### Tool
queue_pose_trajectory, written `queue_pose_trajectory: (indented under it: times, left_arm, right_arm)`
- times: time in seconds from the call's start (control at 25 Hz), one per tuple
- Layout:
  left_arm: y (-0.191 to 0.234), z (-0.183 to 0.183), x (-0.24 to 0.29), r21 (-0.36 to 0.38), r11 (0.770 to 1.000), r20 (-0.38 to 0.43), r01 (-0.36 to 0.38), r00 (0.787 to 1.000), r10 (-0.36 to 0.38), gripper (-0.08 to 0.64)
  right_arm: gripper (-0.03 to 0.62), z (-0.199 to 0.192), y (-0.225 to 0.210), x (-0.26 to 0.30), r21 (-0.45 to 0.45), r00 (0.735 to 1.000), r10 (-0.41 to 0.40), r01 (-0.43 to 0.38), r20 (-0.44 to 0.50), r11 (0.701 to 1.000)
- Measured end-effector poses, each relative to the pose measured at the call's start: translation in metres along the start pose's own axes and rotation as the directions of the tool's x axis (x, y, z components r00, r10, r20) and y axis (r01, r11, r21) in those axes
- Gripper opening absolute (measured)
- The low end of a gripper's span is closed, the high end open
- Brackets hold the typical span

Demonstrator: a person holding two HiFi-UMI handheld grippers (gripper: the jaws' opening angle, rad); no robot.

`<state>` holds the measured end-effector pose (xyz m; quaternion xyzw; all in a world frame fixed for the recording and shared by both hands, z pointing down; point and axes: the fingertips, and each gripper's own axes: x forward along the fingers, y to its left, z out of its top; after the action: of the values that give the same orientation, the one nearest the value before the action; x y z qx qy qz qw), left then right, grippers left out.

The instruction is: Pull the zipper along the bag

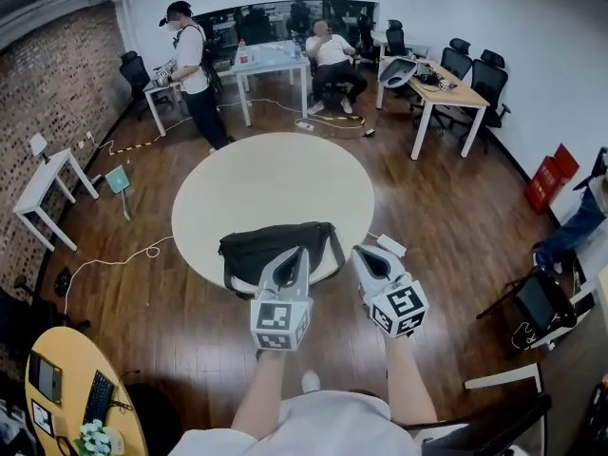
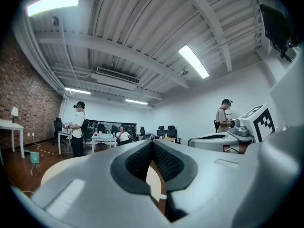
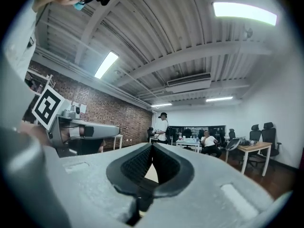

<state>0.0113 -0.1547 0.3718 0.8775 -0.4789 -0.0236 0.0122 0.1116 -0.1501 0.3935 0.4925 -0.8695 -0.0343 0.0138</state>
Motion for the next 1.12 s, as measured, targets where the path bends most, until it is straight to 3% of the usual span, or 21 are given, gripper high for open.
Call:
queue_pose_trajectory:
  times: [0.12, 0.36, 0.56, 0.72, 0.92, 1.0, 1.12]
  left_arm:
    - [0.027, -0.016, 0.030, -0.072, 0.997, -0.049, -0.009, 0.999, 0.005, 0.017]
    - [0.054, -0.052, 0.087, -0.109, 0.994, -0.108, -0.006, 0.994, -0.006, 0.017]
    - [0.074, -0.072, 0.146, -0.099, 0.995, -0.161, -0.001, 0.987, -0.015, 0.017]
    - [0.085, -0.076, 0.200, -0.085, 0.996, -0.187, 0.005, 0.982, -0.021, 0.017]
    - [0.082, -0.142, 0.235, -0.123, 0.992, -0.321, -0.032, 0.947, -0.009, 0.017]
    - [0.075, -0.171, 0.240, -0.139, 0.988, -0.383, -0.065, 0.924, 0.007, 0.017]
    - [0.067, -0.212, 0.243, -0.158, 0.979, -0.482, -0.128, 0.875, 0.036, 0.017]
  right_arm:
    - [-0.011, -0.026, -0.013, 0.027, 0.022, 0.998, -0.008, 0.009, -0.060, 1.000]
    - [-0.011, -0.074, -0.053, 0.075, 0.042, 0.985, -0.003, 0.010, -0.171, 0.999]
    - [-0.011, -0.093, -0.101, 0.132, 0.081, 0.984, 0.018, -0.004, -0.178, 0.997]
    - [-0.011, -0.136, -0.151, 0.187, 0.058, 0.960, 0.044, -0.029, -0.275, 0.998]
    - [-0.011, -0.212, -0.178, 0.218, 0.074, 0.889, 0.149, -0.130, -0.433, 0.989]
    - [-0.011, -0.247, -0.179, 0.225, 0.086, 0.839, 0.225, -0.211, -0.496, 0.974]
    - [-0.011, -0.299, -0.176, 0.237, 0.101, 0.738, 0.324, -0.331, -0.592, 0.938]
